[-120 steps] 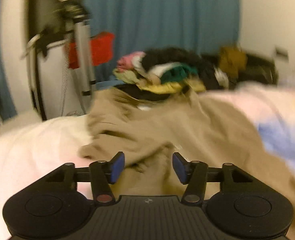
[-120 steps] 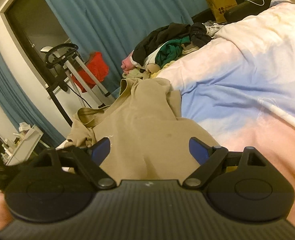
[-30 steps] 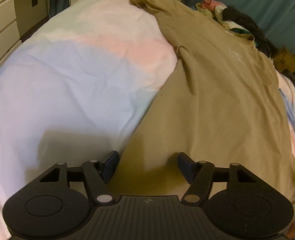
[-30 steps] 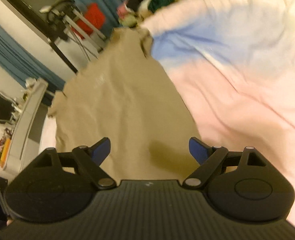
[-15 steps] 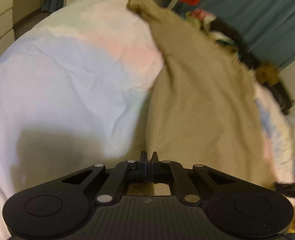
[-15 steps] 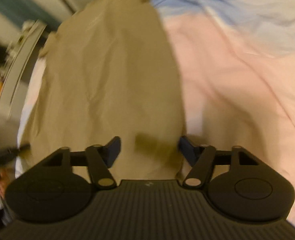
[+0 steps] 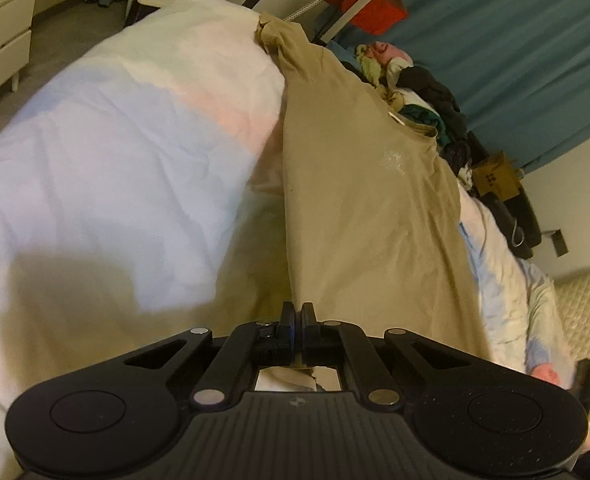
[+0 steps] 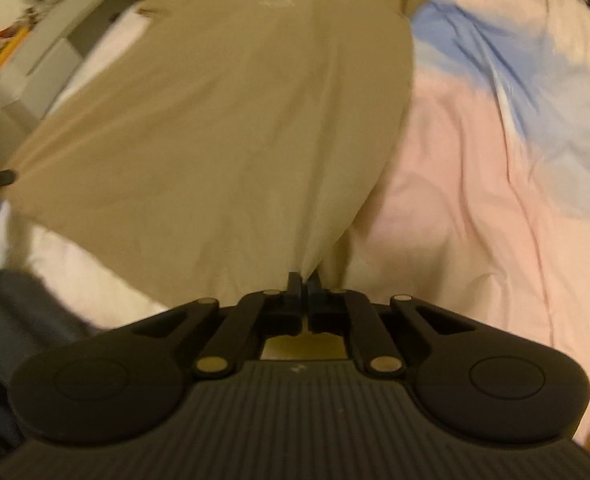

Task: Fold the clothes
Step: 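Grasp the beige shirt edge with both grippers and pull it taut, then open both grippers and lift them off the flattened shirt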

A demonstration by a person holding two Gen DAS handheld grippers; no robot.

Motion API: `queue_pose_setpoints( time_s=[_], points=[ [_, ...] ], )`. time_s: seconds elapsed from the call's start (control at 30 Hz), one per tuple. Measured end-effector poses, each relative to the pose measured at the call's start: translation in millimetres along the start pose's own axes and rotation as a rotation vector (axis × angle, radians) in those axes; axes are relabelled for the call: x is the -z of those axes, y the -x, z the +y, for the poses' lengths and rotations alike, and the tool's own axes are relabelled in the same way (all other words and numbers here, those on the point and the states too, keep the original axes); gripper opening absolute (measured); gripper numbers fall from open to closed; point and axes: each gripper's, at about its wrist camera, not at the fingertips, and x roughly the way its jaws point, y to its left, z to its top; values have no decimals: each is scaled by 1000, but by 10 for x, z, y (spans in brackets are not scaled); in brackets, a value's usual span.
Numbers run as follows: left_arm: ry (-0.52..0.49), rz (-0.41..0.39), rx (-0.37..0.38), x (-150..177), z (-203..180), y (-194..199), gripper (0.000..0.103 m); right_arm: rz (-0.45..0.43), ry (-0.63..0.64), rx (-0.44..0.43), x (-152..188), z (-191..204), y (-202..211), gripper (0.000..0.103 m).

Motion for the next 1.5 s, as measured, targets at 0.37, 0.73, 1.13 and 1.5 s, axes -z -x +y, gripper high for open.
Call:
queue_pose_setpoints(
  time_s=[0.37,0.73,1.13,1.5],
  points=[
    [-126,31,-196,62,-16,-123,21,-62,-56,14,97,21,147,9],
    [-307,-217,-211,-10,-839,-9,84,-407,-201,-29,-394,-61,153,75],
    [-429,-350,-164,144,-1526,-966,96,-758,-601,-81,-1266,-629,-786,72],
    [-509,-336,-176,113,-1364,-1770,96,-746,-728,-61,-2006,-1382,-1816,55]
  ],
)
